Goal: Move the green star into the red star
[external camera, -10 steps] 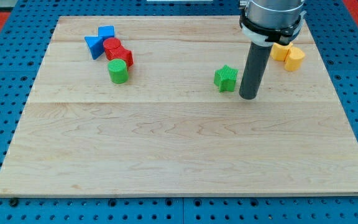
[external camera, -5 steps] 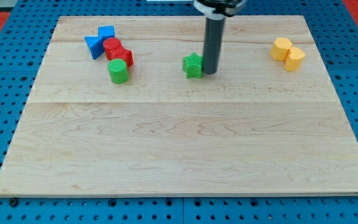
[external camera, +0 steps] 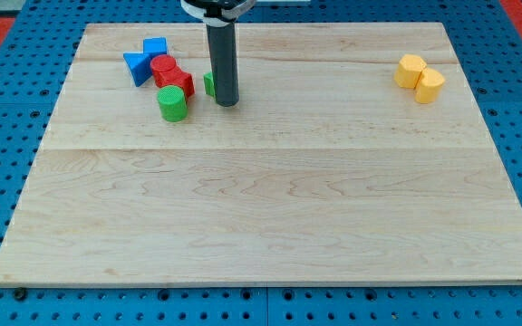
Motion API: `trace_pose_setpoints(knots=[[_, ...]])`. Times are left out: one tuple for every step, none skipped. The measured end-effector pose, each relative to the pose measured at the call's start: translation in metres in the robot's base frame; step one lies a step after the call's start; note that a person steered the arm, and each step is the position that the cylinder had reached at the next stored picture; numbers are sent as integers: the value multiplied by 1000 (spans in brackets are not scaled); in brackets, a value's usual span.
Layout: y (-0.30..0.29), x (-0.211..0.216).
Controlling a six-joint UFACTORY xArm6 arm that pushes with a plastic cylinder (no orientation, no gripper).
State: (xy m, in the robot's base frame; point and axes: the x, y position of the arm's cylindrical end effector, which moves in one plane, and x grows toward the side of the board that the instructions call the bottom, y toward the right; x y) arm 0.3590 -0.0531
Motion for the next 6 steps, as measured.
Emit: trace_pose_setpoints(knots=[[-1, 0], [-1, 0], [7, 1], [11, 1], [9, -20], [3, -35]])
